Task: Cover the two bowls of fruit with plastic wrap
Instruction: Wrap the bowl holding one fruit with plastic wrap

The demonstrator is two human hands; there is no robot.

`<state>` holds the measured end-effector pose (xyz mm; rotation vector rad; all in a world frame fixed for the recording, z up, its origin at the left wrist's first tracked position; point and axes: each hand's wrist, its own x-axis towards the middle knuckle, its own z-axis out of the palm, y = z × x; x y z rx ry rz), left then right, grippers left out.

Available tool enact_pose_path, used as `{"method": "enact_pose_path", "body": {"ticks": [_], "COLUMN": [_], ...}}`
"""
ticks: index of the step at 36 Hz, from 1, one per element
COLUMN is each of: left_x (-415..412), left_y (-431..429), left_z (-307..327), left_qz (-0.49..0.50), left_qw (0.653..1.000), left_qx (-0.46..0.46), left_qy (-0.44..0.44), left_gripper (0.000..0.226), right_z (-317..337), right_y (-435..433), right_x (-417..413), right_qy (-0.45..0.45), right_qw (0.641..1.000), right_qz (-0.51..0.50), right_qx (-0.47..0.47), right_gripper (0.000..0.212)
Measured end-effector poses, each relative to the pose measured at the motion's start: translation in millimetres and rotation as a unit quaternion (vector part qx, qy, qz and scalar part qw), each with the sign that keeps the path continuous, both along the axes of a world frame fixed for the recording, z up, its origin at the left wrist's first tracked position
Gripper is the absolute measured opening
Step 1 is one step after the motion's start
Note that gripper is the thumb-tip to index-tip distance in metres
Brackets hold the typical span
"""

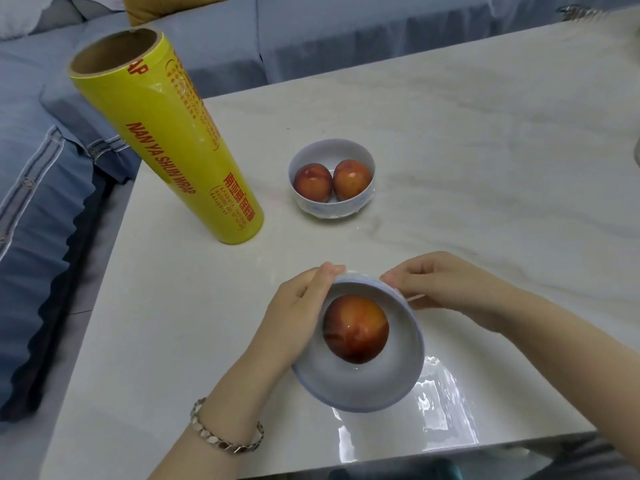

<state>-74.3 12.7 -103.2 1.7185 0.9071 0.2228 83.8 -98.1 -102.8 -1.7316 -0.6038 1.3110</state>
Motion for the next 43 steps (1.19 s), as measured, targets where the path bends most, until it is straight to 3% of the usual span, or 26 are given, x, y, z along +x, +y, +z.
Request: {"method": "enact_pose_path", "body": {"ticks": [2, 6, 12, 22, 28, 32, 35, 37, 41, 43], "left_x": [-1.1, -3.1, -4.3, -3.1, -6.4, -5.4, -3.1, -1.9, -0.1, 1.2], "left_y": [-0.7, -2.7, -5.4, -4.4, -5.3, -4.6, -4.2, -3.3, -1.6, -1.1], "left_z": [1.3, 2.6, 3.6, 4.0, 2.9, 1.9, 0.7, -0.7, -1.1, -1.4], "left_qz": [-0.017, -0.035, -0.033, -0.088, -0.09, -0.094, -0.092, -0.089, -0.092, -0.098], "left_qw": [1.0, 0.999, 0.998, 0.994, 0.993, 0.993, 0.994, 0.994, 0.995, 0.994], "left_qx": [0.011, 0.027, 0.028, 0.069, 0.05, 0.039, 0.039, 0.039, 0.031, 0.027], "left_qy": [-0.009, -0.024, -0.052, -0.018, -0.062, -0.059, -0.05, -0.045, -0.034, -0.032], "left_gripper": [0.024, 0.022, 0.026, 0.019, 0.027, 0.024, 0.025, 0.025, 0.025, 0.025], "right_z": [4.7, 13.1, 16.0, 31.8, 24.5, 33.0, 40.6, 42.1, 33.2, 22.3], "right_y": [5.4, 13.2, 13.0, 24.0, 29.2, 29.2, 28.3, 27.6, 21.3, 16.2], "right_x": [4.5, 12.3, 13.8, 11.3, 14.8, 23.2, 27.2, 29.8, 27.1, 20.8], "right_qy": [-0.001, 0.011, 0.03, 0.027, -0.004, 0.025, 0.056, 0.052, 0.036, 0.03], "right_qw": [0.999, 0.993, 0.986, 0.999, 0.995, 0.982, 0.969, 0.975, 0.996, 0.998], "right_qz": [0.033, 0.066, 0.095, -0.032, 0.035, 0.113, 0.166, 0.154, 0.08, 0.038], "right_qx": [-0.04, -0.098, -0.137, -0.019, -0.091, -0.151, -0.176, -0.154, -0.025, 0.043], "right_gripper": [0.033, 0.022, 0.021, 0.022, 0.025, 0.036, 0.031, 0.024, 0.021, 0.031]}}
